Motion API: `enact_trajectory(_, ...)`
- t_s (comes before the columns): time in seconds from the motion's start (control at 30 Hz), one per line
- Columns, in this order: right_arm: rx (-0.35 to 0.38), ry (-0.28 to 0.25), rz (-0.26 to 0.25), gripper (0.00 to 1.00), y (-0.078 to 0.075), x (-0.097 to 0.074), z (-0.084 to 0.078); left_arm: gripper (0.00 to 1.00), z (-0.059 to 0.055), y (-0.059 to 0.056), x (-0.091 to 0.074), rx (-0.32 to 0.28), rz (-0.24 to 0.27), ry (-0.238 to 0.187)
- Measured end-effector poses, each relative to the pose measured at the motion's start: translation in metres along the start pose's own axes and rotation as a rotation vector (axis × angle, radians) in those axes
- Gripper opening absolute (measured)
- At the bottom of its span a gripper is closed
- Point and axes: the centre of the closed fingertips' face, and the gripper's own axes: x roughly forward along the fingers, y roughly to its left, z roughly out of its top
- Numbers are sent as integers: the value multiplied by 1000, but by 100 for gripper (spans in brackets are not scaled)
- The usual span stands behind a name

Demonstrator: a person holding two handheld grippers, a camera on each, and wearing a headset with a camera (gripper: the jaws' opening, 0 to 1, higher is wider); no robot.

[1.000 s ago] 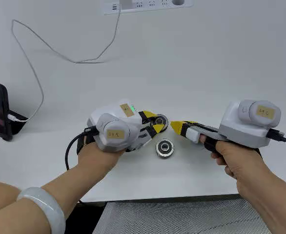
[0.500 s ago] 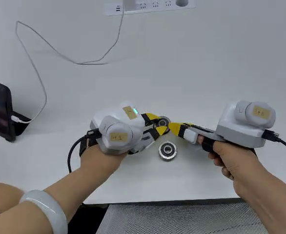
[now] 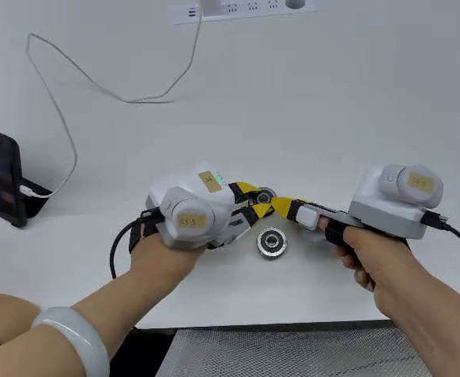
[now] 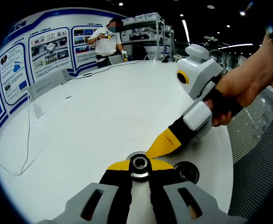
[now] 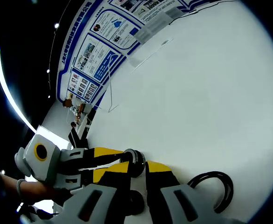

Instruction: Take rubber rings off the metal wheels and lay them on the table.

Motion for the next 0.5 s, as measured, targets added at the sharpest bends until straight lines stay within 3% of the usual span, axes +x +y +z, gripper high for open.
enact_trajectory(0.5,158,-25,53,11,5,0,-1,13,0,0,0,-14,2,-5)
